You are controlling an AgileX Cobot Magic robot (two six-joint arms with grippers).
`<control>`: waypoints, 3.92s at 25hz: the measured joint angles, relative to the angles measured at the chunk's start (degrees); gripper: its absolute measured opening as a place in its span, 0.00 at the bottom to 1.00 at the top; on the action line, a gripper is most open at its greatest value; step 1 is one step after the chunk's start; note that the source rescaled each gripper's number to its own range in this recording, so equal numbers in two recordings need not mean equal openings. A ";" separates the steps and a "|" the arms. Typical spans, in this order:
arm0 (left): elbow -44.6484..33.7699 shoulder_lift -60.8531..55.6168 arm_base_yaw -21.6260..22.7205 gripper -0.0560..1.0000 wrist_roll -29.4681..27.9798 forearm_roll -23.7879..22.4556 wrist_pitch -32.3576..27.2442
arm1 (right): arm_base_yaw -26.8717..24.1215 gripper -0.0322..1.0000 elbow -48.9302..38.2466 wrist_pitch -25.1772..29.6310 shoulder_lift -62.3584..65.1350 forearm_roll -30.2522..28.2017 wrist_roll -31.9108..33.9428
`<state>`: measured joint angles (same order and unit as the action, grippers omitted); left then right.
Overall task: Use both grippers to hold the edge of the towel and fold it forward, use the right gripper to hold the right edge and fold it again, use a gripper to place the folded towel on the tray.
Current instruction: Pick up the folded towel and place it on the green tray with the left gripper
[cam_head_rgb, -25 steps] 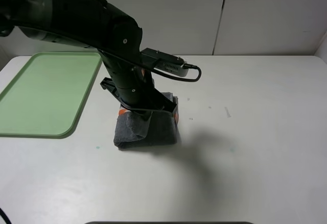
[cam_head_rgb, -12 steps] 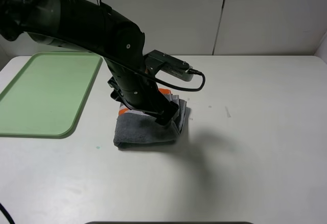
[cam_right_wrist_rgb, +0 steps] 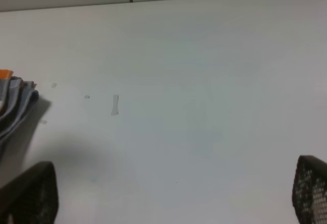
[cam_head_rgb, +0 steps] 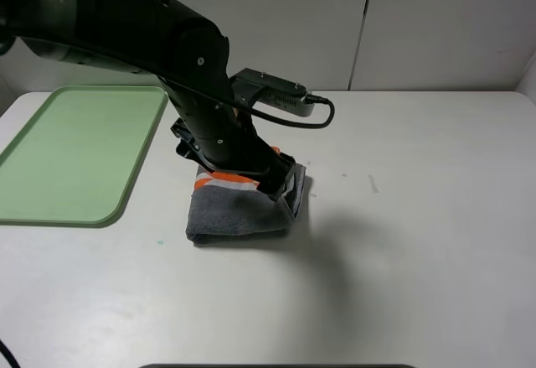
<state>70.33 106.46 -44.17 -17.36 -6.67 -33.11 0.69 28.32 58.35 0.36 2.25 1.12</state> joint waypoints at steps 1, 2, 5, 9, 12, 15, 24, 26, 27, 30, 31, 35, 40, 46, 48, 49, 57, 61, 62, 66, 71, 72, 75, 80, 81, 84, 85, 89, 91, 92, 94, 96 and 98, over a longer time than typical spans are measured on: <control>0.00 -0.53 0.41 1.00 -0.38 0.00 -0.13 | 0.00 1.00 0.00 0.00 0.00 0.00 0.00; 0.00 -0.86 0.84 1.00 -0.77 0.06 -0.45 | 0.00 1.00 0.00 0.00 0.00 0.00 0.00; 0.00 -2.14 2.46 1.00 -1.24 1.30 -1.92 | 0.00 1.00 0.00 0.00 0.00 0.00 0.00; 0.00 -3.95 5.05 1.00 -1.29 3.62 -3.01 | 0.00 1.00 0.00 0.00 0.00 0.00 0.00; 0.00 -5.12 6.82 1.00 -1.42 4.45 -3.47 | 0.00 1.00 0.00 0.00 0.00 0.00 0.00; -0.26 -6.12 8.33 1.00 -1.42 5.69 -4.21 | 0.00 1.00 0.00 0.00 0.00 0.00 0.00; -10.06 -10.14 11.64 1.00 -1.42 6.98 0.50 | 0.00 1.00 0.00 0.00 0.00 0.00 0.00; -11.91 -10.26 11.94 1.00 -1.42 7.03 2.01 | 0.00 1.00 0.00 0.00 0.00 0.00 0.00; -12.91 -10.39 12.08 1.00 -1.42 7.14 2.95 | 0.00 1.00 0.00 0.00 0.00 0.00 0.00; -16.13 -10.57 12.35 1.00 -1.42 7.99 7.70 | 0.00 1.00 0.00 0.00 0.00 0.00 0.00; -17.09 -10.57 12.35 1.00 -1.42 8.22 9.15 | 0.00 1.00 0.00 0.00 0.00 0.00 0.00; -20.73 -10.57 12.46 1.00 -1.42 9.34 14.51 | 0.00 1.00 0.00 0.00 0.00 0.00 0.00; -24.79 -10.20 13.61 1.00 -1.42 11.32 19.76 | 0.00 1.00 0.00 0.00 0.00 0.00 0.00; -25.52 -5.29 14.35 1.00 -1.23 14.10 25.13 | 0.00 1.00 0.00 0.00 0.00 0.00 0.00; -25.52 -3.57 14.35 1.00 -0.68 14.82 27.11 | 0.00 1.00 0.00 0.00 0.00 0.00 0.00; -25.52 -2.81 14.35 1.00 -0.23 15.33 27.90 | 0.00 1.00 0.00 0.00 0.00 0.00 0.00; -22.70 0.72 14.17 1.00 1.35 16.26 29.82 | 0.00 1.00 0.00 -0.07 0.00 0.00 0.00; -19.82 3.70 13.32 1.00 1.41 16.39 29.31 | 0.00 1.00 0.00 -0.07 0.00 0.00 0.00; -19.35 4.36 13.17 1.00 1.41 16.39 28.95 | 0.00 1.00 0.00 -0.07 0.00 0.00 0.00; -17.93 5.74 12.74 1.00 1.78 16.29 28.49 | 0.00 1.00 0.00 -0.07 0.00 0.00 0.00; -17.80 5.87 12.63 0.99 1.94 16.22 28.34 | 0.00 1.00 0.00 -0.07 0.00 0.00 0.00; -17.80 5.87 12.63 0.98 1.99 16.22 28.34 | 0.00 1.00 0.00 -0.07 0.00 0.00 0.00; -17.75 6.06 12.63 0.91 2.01 16.16 28.32 | 0.00 1.00 0.00 -0.01 0.00 0.00 0.00; -17.69 6.34 12.57 0.62 1.95 16.66 28.21 | 0.00 1.00 0.00 -0.01 0.00 0.00 0.00; -17.69 6.41 12.46 0.55 1.95 16.71 28.21 | 0.00 1.00 0.00 -0.01 0.00 0.00 0.00; -17.69 6.41 12.33 0.38 1.91 16.81 28.26 | 0.00 1.00 0.00 -0.01 0.00 0.00 0.00; -17.69 6.41 12.33 0.32 1.91 16.81 28.26 | 0.00 1.00 0.00 -0.01 0.00 0.00 0.00; -17.58 6.36 12.33 0.22 3.40 16.76 27.77 | 0.00 1.00 0.00 -0.01 0.00 0.00 0.00; -17.51 6.36 12.33 0.22 3.74 16.76 27.32 | 0.00 1.00 0.00 -0.01 0.00 0.00 0.00; -17.51 6.36 12.33 0.22 3.74 16.76 27.27 | 0.00 1.00 0.00 -0.01 0.00 0.00 0.00; -17.51 6.36 12.33 0.22 3.74 16.76 27.27 | 0.00 1.00 0.00 -0.01 0.00 0.00 0.00; -17.51 6.36 12.33 0.22 3.74 16.76 27.21 | 0.00 1.00 0.00 -0.01 0.00 0.00 0.00; -17.51 6.24 12.33 0.22 3.74 16.65 26.85 | 0.00 1.00 0.00 -0.01 0.00 0.00 0.00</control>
<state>52.82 112.71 -31.83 -13.62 9.98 -6.26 0.69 28.32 58.34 0.36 2.25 1.12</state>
